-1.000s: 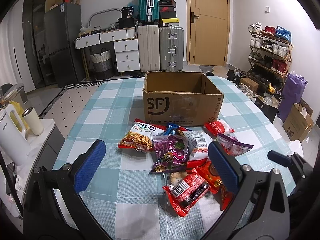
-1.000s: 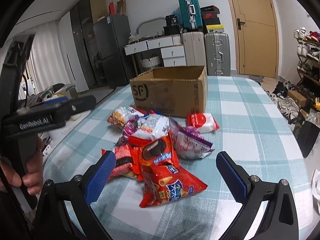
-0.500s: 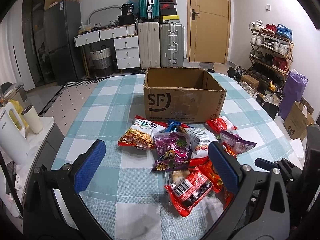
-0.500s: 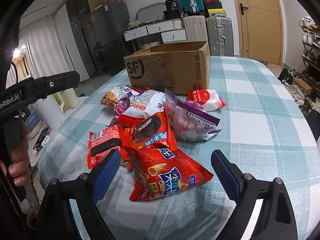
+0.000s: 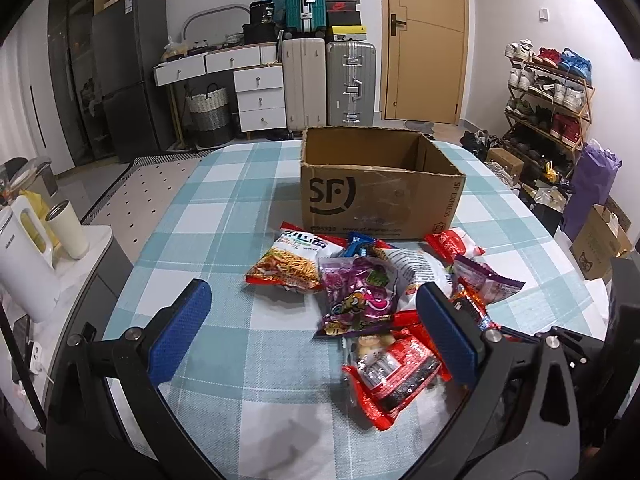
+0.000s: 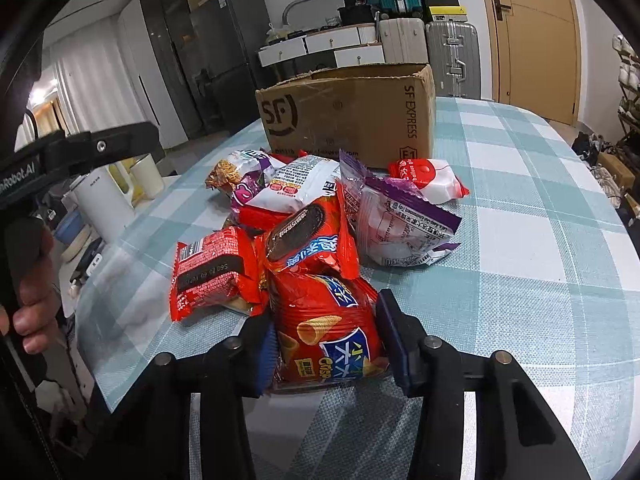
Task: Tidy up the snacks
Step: 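Lower the right tool onto the red-and-blue chip bag and close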
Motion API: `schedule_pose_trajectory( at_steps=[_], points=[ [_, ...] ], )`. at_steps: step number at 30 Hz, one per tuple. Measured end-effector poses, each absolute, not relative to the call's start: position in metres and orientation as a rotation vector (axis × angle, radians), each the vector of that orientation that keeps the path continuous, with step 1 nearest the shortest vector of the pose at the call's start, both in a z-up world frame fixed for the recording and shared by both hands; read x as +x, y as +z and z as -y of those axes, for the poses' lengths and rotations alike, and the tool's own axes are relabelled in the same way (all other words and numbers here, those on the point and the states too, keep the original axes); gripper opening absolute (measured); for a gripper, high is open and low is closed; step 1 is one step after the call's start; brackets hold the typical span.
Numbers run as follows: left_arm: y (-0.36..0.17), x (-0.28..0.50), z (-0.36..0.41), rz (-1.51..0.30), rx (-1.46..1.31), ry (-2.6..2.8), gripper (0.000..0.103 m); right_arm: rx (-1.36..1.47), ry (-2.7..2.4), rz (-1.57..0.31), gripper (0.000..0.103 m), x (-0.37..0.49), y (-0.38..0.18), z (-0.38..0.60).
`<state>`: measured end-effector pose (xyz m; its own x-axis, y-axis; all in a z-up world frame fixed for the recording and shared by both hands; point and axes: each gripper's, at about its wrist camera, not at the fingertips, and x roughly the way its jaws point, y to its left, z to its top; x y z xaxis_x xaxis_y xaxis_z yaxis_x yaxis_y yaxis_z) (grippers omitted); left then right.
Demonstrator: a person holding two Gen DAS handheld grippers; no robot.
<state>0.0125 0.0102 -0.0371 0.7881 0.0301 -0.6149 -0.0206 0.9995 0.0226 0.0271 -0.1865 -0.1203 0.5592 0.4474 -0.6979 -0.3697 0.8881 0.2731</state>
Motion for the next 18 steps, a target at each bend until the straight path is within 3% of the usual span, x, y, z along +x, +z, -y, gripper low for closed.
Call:
schedule_pose_trajectory(
  at_steps=[18],
  points=[
    [-0.054,0.003,-0.035,-0.742,-0.031,0.011,0.102,0.315,0.540,-0.834,0.029,0.023,-0.114,0.219]
  ],
)
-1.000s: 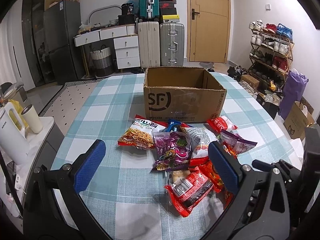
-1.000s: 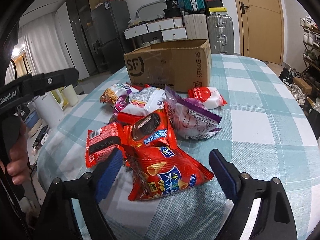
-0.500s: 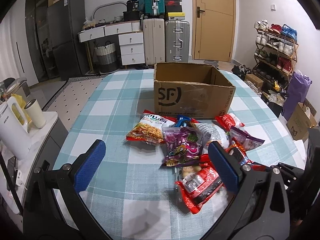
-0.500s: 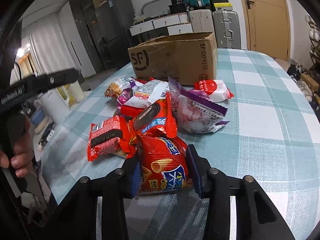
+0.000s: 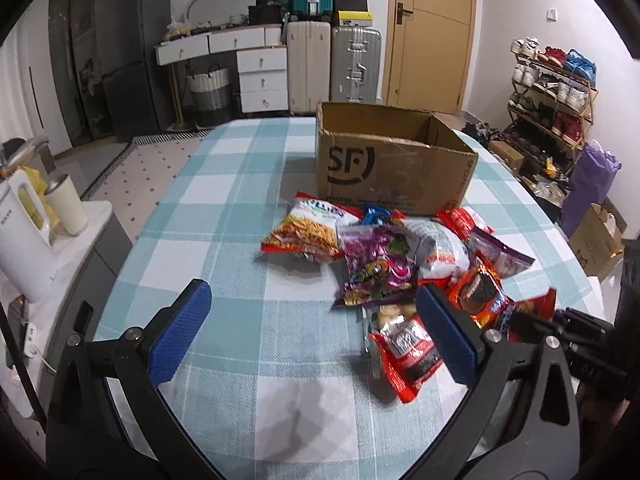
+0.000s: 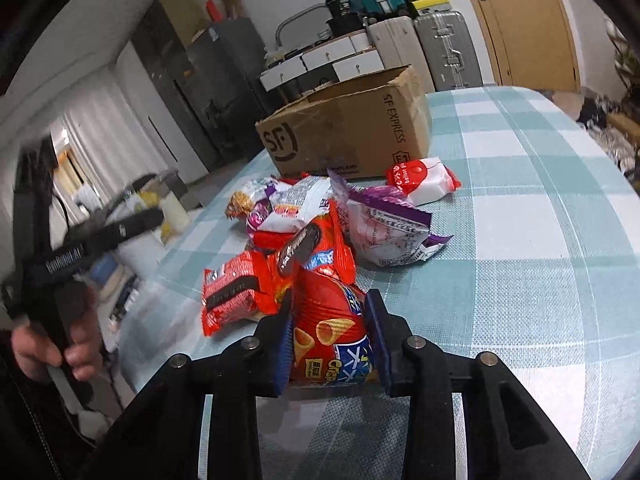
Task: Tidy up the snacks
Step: 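Lower the right tool onto the red-and-blue chip bag and close, then lift the chip bag with the right tool while the left tool grasps the red wafer pack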
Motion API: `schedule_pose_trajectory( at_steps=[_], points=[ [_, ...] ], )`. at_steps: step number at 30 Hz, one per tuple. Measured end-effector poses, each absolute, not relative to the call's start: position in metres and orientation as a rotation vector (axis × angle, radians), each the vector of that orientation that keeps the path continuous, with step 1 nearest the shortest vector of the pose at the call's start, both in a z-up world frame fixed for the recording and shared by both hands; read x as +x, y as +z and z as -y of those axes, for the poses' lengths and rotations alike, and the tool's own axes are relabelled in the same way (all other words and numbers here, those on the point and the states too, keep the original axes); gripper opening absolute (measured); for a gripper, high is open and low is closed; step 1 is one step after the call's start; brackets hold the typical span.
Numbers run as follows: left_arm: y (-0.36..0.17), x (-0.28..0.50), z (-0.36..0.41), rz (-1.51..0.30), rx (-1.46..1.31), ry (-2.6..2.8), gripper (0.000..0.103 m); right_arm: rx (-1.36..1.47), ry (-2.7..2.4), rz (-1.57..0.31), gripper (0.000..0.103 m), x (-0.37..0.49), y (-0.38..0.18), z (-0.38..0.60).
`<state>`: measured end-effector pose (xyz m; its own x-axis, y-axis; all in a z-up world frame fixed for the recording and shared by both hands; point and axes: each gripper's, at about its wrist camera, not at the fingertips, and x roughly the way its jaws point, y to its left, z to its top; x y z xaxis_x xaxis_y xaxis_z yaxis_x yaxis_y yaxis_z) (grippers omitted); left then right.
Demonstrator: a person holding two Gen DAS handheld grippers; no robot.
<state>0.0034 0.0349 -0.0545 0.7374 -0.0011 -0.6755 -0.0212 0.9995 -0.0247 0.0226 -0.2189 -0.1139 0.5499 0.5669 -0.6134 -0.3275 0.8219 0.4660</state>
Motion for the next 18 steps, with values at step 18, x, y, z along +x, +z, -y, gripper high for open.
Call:
schedule_pose_trajectory(
  at_steps=[18],
  points=[
    [-0.092,0.008,-0.013,-0.899,-0.048,-0.168,0.102,0.369,0.541,-0.803,0.023,0.017,-0.107,0.234]
  ],
)
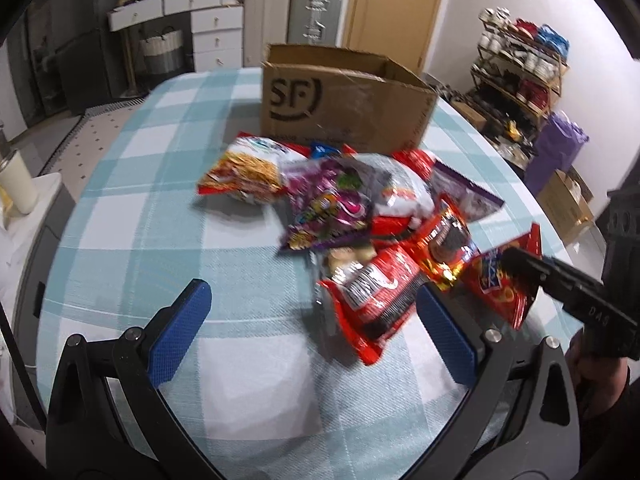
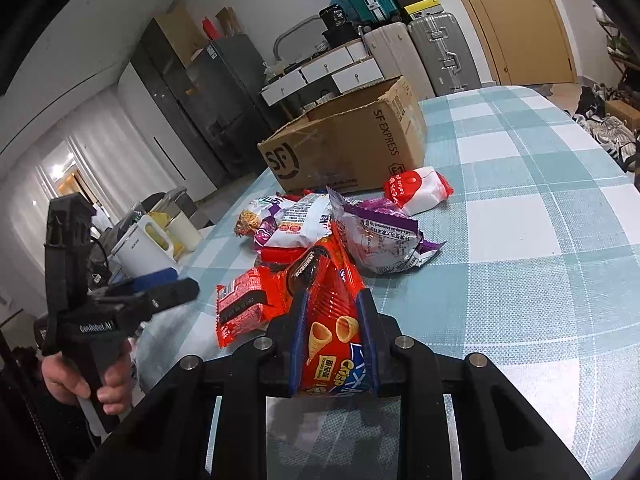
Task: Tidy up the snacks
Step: 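Lift the chip bag with the right tool while the left tool grasps the red wafer pack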
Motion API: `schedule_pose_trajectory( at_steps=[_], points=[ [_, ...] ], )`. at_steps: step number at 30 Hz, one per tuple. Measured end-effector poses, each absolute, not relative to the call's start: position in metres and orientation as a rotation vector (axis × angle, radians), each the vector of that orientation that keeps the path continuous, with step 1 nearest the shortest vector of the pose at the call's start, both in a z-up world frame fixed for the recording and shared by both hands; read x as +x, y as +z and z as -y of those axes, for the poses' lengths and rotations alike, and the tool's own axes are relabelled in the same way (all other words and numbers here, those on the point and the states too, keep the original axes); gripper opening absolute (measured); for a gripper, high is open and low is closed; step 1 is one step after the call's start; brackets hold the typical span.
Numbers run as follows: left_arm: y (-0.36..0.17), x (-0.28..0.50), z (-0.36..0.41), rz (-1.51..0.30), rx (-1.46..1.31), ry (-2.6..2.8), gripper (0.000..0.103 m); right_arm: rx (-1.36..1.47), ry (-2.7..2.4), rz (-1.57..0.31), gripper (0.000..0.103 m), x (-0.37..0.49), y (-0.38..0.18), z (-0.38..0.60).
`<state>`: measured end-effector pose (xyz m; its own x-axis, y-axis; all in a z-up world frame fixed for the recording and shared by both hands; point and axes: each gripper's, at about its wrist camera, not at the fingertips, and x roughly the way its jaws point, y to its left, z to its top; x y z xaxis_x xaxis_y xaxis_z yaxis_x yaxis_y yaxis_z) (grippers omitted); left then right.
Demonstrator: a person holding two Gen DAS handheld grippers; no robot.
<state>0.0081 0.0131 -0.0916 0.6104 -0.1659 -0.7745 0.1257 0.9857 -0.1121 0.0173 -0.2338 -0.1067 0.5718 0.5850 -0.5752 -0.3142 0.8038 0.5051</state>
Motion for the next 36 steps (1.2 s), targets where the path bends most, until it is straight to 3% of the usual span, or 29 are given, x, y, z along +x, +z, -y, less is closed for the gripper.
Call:
schedule_pose_trajectory(
  at_steps=[12,21,24,29,36],
  points=[
    [-0.107,0.021,0.009,-0.957,-0.033,-0.248,0.102,0.389,0.526,-0.771,0.023,0.011,-0.098,0.245],
    [-0.117,0.038,0.023,-0.977,-0.021,-0.283,0.091,0.396,0.508,-0.774,0.023,0.010,-0.099,0.251],
    [-0.120,0.041,0.026,-0.983,-0.021,-0.306,0.083,0.395,0.505,-0.777,0.023,0.011,-0.100,0.251],
    [-0.128,0.044,0.034,-0.991,0.003,-0.322,0.052,0.398,0.497,-0.775,0.023,0.012,-0.100,0.253],
    [-0.128,0.051,0.030,-0.977,-0.037,-0.352,0.043,0.384,0.493,-0.773,0.022,0.012,-0.097,0.253]
  ],
)
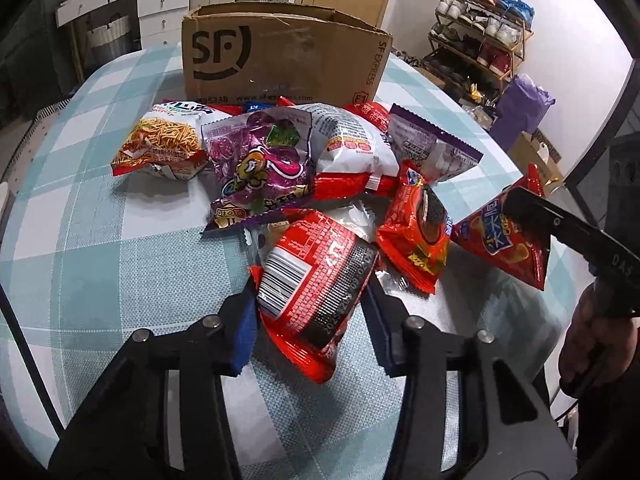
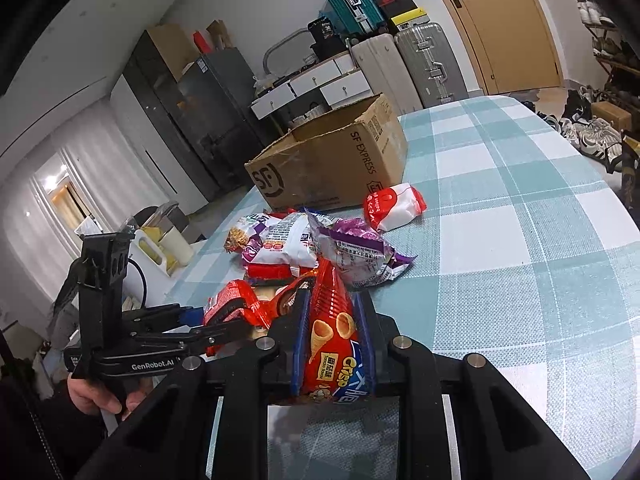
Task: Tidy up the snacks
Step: 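Lift the chip bag with the right tool while the left tool grasps the red wafer pack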
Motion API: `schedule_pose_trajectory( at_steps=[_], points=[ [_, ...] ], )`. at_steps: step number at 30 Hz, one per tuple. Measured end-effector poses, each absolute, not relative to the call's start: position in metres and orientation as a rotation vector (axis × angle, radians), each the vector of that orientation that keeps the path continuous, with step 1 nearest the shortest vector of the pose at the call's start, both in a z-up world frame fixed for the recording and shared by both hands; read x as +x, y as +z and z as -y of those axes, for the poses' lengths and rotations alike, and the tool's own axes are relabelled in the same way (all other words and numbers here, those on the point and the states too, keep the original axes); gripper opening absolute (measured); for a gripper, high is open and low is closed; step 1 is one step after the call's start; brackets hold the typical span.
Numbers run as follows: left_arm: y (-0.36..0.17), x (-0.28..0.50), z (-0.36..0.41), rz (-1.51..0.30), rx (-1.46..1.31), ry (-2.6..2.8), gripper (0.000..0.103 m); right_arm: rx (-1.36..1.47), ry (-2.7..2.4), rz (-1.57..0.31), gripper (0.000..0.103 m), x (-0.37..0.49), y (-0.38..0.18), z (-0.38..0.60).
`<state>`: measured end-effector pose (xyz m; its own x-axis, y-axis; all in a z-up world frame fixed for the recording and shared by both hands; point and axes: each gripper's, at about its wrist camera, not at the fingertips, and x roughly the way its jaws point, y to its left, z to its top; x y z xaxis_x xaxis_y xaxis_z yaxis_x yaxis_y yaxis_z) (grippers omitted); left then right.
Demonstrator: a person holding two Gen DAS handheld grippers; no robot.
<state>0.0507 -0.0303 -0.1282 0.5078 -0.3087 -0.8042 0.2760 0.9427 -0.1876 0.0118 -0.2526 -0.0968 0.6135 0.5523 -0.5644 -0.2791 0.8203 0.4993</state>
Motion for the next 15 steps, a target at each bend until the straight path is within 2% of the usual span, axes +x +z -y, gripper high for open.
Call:
schedule_pose_trajectory(
  at_steps=[15],
  points=[
    [-0.111,0.052,0.025,-0.936,-0.101,-0.378,0.043,0.371,0.505,-0.764,0.016,0.013,-0.089,0.248]
  ],
)
